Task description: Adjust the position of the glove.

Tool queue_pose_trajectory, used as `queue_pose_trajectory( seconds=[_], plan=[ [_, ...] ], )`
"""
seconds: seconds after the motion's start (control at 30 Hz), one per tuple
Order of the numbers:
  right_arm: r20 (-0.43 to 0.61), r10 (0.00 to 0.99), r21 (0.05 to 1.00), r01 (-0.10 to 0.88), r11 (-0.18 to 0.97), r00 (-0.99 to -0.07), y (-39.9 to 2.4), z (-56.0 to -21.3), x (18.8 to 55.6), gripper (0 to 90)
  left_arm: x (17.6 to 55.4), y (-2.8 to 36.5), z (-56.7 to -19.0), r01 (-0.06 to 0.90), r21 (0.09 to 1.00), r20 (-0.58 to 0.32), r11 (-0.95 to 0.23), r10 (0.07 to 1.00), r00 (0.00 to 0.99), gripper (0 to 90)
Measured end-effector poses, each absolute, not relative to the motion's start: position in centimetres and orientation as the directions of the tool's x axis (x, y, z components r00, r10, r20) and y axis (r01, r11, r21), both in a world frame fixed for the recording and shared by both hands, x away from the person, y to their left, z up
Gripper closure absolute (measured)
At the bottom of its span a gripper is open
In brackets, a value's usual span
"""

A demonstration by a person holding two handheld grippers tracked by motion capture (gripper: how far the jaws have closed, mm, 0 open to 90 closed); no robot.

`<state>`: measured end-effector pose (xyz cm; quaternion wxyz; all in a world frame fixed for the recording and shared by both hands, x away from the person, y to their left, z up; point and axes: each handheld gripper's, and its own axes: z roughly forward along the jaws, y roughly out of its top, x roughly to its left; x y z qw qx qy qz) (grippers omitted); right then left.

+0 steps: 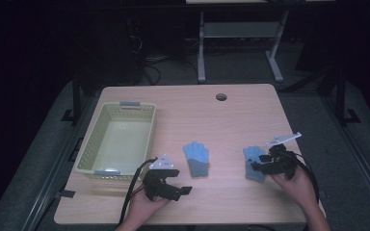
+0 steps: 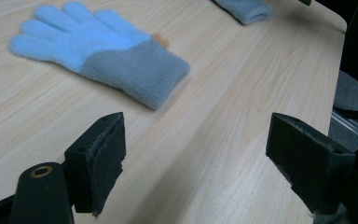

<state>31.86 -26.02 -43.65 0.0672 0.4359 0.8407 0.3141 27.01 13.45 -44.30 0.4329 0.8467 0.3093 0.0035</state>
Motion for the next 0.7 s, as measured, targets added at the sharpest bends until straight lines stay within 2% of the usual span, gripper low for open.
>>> queue_pose_trajectory(
  seconds=[0.27, 0.43, 0.7],
  plan=[
    [0.096, 0.789, 0.528, 0.703, 0.476, -0.606, -25.2, -45.1, 32.7, 59.3, 27.0, 13.5, -44.3, 0.523, 0.730, -0.262, -0.439, 0.527, 0.808, 19.3],
    [0.047, 0.798, 0.558, 0.679, 0.478, -0.601, -24.9, -45.5, 32.2, 67.3, 27.0, 13.4, -44.5, 0.524, 0.729, -0.265, -0.440, 0.525, 0.809, 19.6],
    [0.026, 0.806, 0.570, 0.671, 0.474, -0.591, -24.7, -45.7, 31.8, 76.4, 26.9, 13.2, -44.6, 0.527, 0.724, -0.269, -0.445, 0.522, 0.810, 19.9]
  ],
)
